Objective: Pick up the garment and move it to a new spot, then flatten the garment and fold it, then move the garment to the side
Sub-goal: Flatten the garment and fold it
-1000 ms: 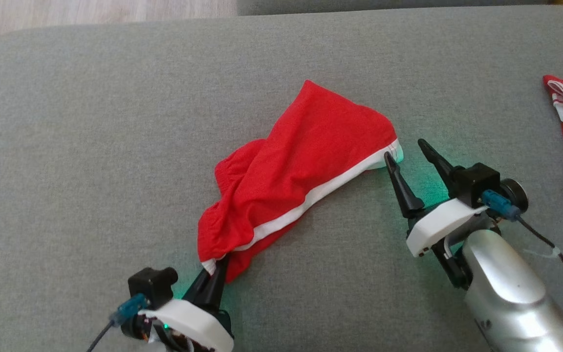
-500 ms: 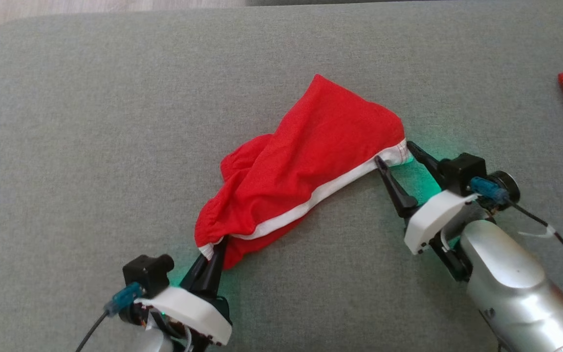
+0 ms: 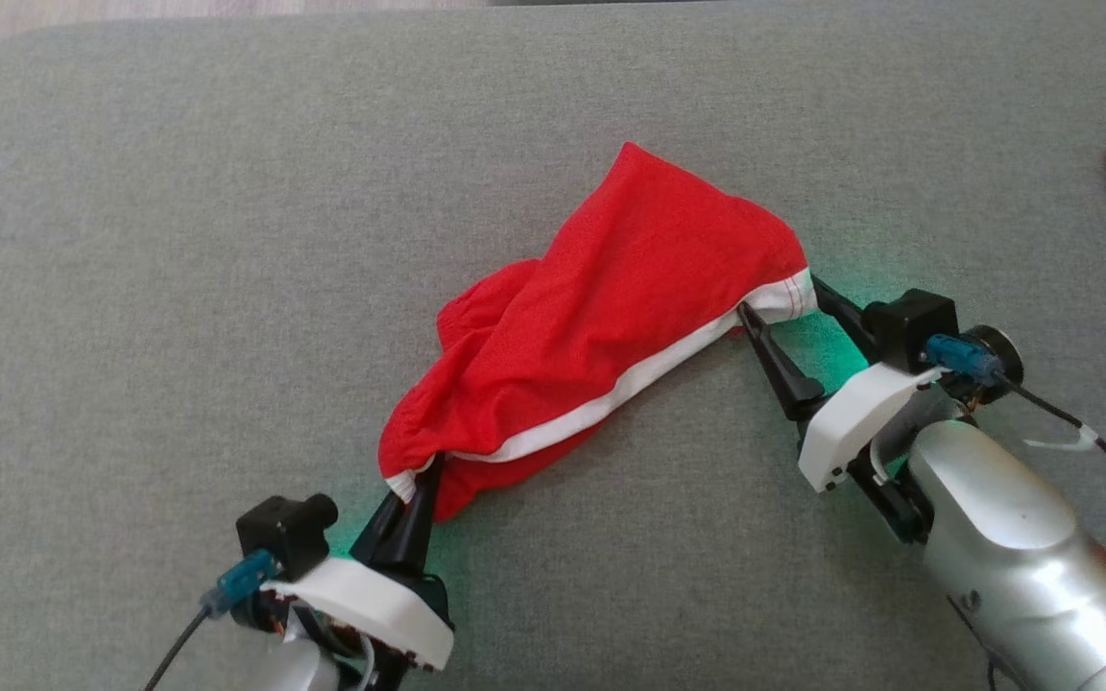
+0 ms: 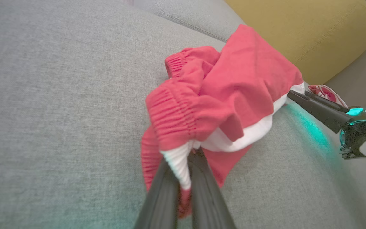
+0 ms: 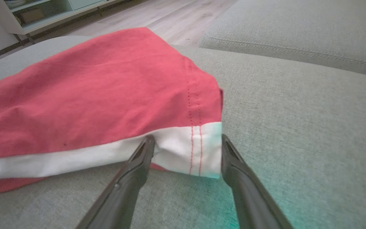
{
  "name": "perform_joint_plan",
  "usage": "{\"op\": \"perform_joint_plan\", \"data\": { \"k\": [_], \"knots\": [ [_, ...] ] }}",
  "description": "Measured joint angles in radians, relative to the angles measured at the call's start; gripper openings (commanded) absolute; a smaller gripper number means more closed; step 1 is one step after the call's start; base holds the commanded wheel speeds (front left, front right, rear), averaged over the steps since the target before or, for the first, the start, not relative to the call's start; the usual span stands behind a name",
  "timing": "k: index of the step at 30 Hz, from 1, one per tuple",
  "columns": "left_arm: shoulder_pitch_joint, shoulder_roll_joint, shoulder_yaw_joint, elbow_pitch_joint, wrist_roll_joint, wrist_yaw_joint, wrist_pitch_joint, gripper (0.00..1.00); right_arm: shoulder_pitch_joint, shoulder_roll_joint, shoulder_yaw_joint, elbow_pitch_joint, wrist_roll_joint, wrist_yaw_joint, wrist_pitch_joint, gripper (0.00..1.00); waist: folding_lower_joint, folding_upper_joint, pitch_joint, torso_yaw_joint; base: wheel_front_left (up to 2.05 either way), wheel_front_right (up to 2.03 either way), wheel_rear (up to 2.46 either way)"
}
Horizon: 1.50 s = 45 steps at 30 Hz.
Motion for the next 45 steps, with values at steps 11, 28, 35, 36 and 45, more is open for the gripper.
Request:
{"op": "perform_joint_plan", "data": {
  "k": [11, 28, 35, 36, 45],
  "knots": [
    [-0.002, 0.009, 0.003, 0.001, -0.016, 0.001, -0.009, 0.00, 0.002, -0.030, 0.081, -0.050, 0.105, 0.000, 0.000, 0.00, 0.0000, 0.0000, -0.016, -0.005, 0.00, 0.00, 0.00],
    [0.071, 0.159, 0.072, -0.570, -0.384, 0.000, 0.245, 0.00, 0.090, -0.305, -0.091, -0.681, 0.638, 0.000, 0.126, 0.00, -0.0001, 0.0000, -0.111, -0.061, 0.00, 0.00, 0.00],
    [0.046, 0.193, 0.091, -0.882, -0.592, 0.041, 0.407, 0.00, 0.172, -0.379, -0.218, -0.955, 0.750, 0.000, 0.165, 0.00, -0.0001, 0.0000, -0.156, -0.098, 0.00, 0.00, 0.00],
    [0.034, 0.196, 0.091, -0.929, -0.620, 0.055, 0.430, 0.00, 0.186, -0.387, -0.242, -0.998, 0.768, 0.000, 0.169, 0.00, -0.0001, 0.0000, -0.159, -0.105, 0.00, 0.00, 0.00],
    [-0.209, 0.235, 0.169, -1.024, -0.741, 0.214, 0.576, 0.00, 0.239, -0.410, -0.464, -1.128, 0.845, 0.000, 0.224, 0.00, -0.0001, 0.0000, -0.107, -0.148, 0.00, 0.00, 0.00]
  ]
}}
